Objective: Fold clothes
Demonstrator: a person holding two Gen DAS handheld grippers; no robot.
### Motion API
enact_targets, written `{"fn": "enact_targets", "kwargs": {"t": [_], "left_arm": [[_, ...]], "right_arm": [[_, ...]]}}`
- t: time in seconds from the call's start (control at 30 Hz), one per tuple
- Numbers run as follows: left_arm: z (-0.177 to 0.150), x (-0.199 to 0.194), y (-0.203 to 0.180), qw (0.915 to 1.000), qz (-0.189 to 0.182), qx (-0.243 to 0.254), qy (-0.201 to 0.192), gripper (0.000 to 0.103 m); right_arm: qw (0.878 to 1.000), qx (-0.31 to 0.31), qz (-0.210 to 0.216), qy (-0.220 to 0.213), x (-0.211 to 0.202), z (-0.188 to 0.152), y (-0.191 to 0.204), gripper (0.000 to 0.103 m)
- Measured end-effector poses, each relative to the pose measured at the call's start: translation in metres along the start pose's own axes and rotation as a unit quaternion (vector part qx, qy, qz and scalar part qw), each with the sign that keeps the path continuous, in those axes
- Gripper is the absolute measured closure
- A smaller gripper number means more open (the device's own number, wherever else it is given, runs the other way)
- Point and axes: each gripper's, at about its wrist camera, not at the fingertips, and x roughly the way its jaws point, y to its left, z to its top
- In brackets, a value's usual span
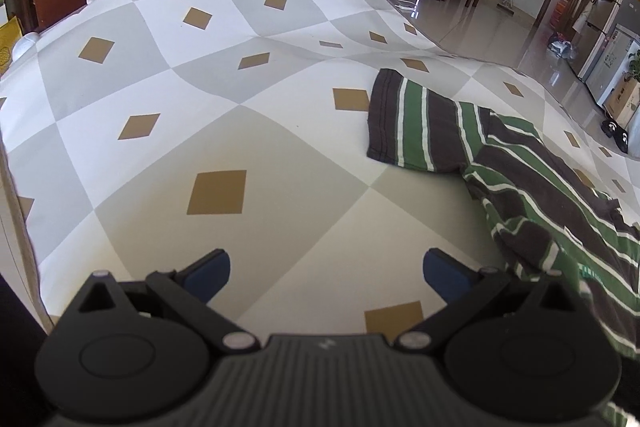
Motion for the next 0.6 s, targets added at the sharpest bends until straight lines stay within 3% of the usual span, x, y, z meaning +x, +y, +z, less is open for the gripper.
{"fn": "enact_targets", "kwargs": {"t": [0.07, 0.13, 0.23, 0.37, 0.6], "left_arm": [[0.004, -0.005, 0.007, 0.9999, 0.007, -0.009, -0.012, 0.0], [0.006, -0.007, 0.014, 0.9996, 0.015, -0.016, -0.017, 0.0], [0.007, -0.008, 0.02, 0.9993, 0.027, -0.018, -0.018, 0.0], [0.007, -0.01, 0.023, 0.9992, 0.029, -0.018, -0.019, 0.0], [0.004, -0.01, 0.019, 0.9995, 0.021, -0.016, -0.017, 0.0]], "right_arm": [[1.0, -0.01, 0.003, 0.021, 0.008, -0.007, 0.005, 0.093], [0.998, -0.037, -0.005, 0.041, 0.016, -0.013, 0.012, 0.083], [0.991, -0.115, -0.039, 0.048, 0.018, -0.019, 0.026, 0.081], [0.974, -0.208, -0.064, 0.056, 0.012, -0.028, 0.041, 0.08], [0.945, -0.307, -0.073, 0.082, 0.017, -0.065, 0.058, 0.071]]}}
